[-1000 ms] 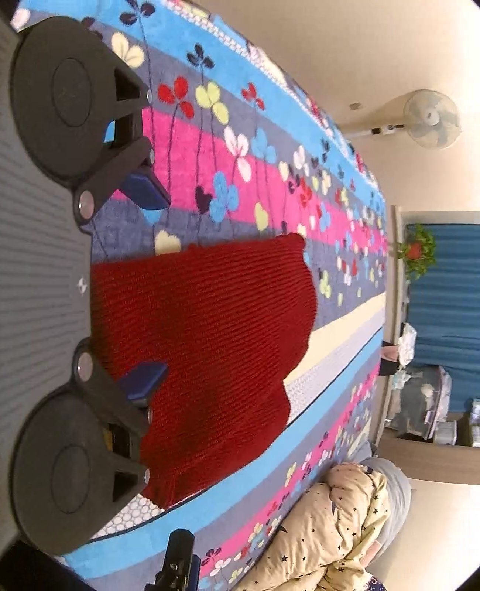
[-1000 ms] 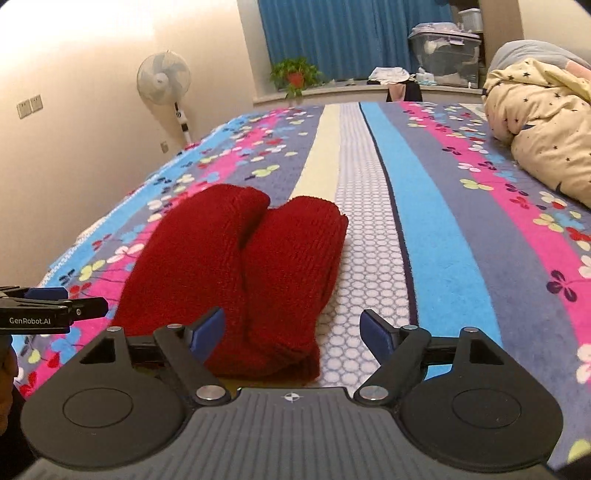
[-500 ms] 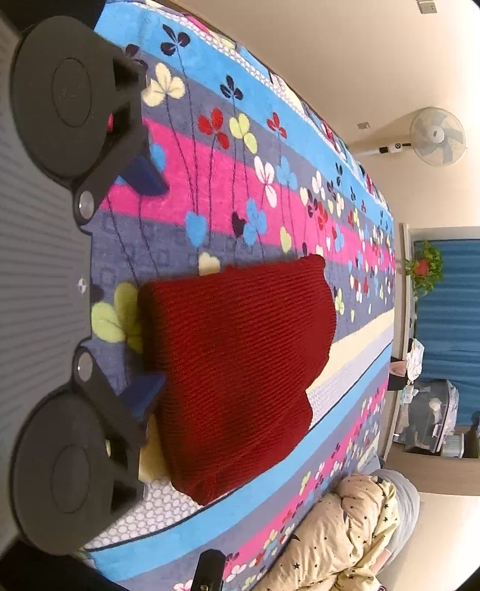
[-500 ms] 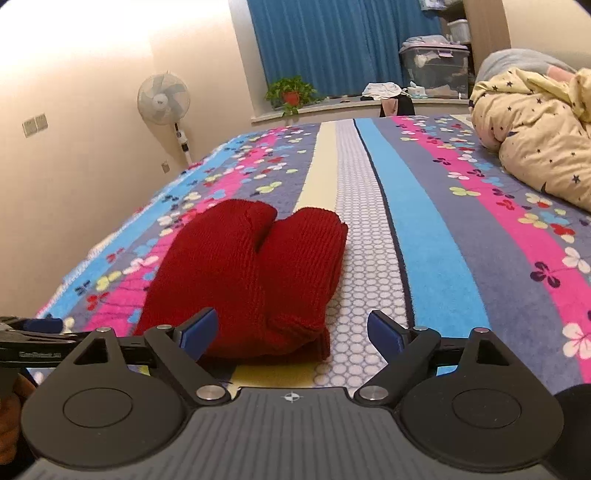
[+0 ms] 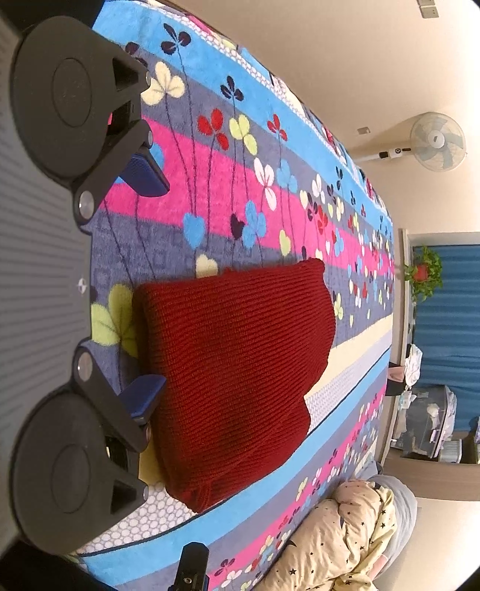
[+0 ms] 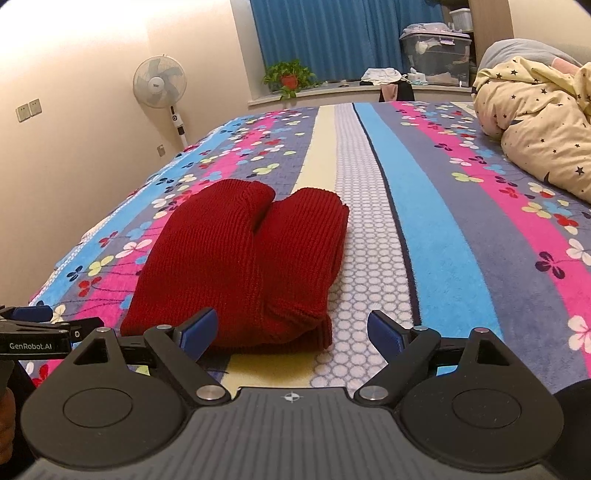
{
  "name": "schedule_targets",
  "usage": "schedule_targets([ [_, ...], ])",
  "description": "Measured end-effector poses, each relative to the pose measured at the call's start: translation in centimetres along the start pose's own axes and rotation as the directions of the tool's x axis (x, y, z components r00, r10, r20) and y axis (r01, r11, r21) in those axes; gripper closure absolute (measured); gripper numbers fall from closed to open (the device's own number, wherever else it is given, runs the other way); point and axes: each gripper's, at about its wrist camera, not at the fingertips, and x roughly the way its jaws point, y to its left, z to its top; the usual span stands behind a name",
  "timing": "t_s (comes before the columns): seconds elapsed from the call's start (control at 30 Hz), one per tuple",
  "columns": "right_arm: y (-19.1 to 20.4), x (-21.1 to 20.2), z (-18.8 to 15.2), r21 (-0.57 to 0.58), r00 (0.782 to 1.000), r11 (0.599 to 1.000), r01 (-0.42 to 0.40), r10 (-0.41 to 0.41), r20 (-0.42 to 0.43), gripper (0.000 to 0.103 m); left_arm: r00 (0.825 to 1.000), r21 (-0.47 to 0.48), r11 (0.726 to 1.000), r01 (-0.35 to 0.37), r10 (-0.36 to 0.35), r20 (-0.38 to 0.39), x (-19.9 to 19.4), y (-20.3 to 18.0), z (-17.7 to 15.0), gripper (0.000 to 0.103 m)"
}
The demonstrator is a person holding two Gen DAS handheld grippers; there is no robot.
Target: Fold small clothes
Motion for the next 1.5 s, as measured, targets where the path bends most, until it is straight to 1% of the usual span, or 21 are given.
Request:
schedule_targets([
  [0.7,0.40,0.11,-0.23,-0.024,1.000,1.000,0.007,-0.007,-0.011,0.014,1.000,-0.013,1.000,0.008,-0.008,0.006,-0.05,-0.03,0.11,0.001],
  [1.5,0.54,0.51,-0.26,-0.033,1.000,0.999,0.003,-0.003,-0.028,0.014,1.000,-0.002,1.000,0.021,-0.021,0.019,0.06,-0.04,0.09,0.001],
])
